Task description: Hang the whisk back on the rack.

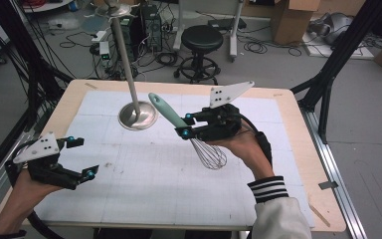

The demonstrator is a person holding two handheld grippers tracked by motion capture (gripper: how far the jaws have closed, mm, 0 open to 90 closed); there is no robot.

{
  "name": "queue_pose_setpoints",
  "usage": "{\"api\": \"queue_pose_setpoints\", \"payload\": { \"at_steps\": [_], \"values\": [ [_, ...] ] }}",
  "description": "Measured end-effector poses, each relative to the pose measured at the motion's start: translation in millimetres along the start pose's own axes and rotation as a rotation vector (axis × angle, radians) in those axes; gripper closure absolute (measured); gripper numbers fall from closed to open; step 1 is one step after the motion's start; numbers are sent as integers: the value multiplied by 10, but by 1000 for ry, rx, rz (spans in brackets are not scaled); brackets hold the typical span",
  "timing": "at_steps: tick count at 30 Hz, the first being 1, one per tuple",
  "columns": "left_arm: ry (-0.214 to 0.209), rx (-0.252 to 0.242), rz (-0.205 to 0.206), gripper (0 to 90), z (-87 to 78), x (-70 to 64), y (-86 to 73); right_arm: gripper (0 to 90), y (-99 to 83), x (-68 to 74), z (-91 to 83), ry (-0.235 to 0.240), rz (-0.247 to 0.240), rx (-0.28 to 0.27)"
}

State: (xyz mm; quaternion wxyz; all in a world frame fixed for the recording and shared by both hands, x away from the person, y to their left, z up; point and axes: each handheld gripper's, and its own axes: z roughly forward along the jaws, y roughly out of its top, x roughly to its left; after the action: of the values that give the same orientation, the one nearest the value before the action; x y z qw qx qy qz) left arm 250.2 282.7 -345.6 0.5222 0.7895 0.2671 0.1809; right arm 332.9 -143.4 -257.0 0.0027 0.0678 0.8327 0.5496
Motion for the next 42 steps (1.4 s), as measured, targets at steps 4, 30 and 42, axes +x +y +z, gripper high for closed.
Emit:
{"api": "queue_pose_setpoints", "payload": {
  "at_steps": [4, 30, 42],
  "values": [
    [-28, 0, 25, 17, 4, -13, 135, 688, 3, 3, 2, 4, -2, -4],
    [-174, -47, 157, 17, 147, -96, 903, 689, 18, 6, 28, 69, -37, -40],
    [-300, -70, 226, 17, 274, -177, 1183, 689, 25, 21, 42, 110, -43, -52]
  ]
}}
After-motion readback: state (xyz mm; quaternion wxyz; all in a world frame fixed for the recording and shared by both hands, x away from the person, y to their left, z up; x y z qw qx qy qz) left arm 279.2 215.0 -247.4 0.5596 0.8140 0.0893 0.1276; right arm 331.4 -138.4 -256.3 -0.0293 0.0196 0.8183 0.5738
